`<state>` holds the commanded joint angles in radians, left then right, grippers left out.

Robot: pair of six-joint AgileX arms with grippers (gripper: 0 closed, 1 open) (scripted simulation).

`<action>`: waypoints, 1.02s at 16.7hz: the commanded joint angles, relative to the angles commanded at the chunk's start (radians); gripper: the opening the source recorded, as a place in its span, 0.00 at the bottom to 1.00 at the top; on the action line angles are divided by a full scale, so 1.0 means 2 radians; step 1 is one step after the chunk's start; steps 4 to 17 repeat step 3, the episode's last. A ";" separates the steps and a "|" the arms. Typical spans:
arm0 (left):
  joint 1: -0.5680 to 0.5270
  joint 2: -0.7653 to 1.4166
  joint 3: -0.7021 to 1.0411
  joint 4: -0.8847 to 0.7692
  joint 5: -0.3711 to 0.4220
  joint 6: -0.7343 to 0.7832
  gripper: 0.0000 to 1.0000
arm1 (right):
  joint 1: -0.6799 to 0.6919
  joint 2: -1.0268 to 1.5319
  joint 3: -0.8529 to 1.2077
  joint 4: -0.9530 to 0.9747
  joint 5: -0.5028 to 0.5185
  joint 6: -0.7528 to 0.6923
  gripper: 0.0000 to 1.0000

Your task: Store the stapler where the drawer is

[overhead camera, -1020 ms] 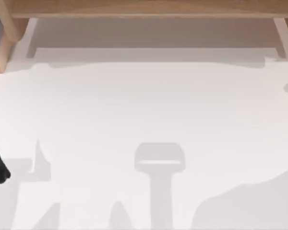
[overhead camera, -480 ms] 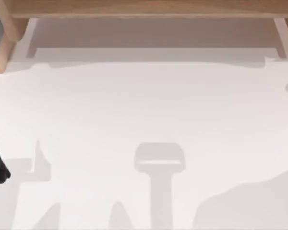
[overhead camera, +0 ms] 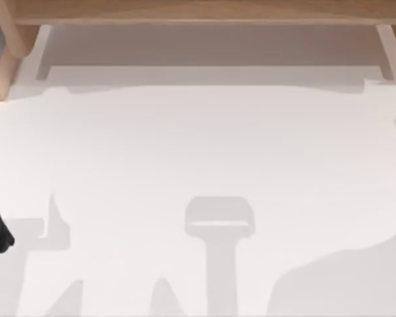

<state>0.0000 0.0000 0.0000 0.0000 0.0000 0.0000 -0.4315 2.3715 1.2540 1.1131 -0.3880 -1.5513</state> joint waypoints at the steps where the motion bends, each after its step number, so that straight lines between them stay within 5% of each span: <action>1: 0.000 0.000 0.000 0.000 0.000 0.000 1.00 | 0.000 0.000 0.000 0.000 0.000 0.000 1.00; 17: 0.000 0.000 0.000 0.000 0.000 0.000 1.00 | 0.000 0.000 0.000 0.000 0.000 0.000 1.00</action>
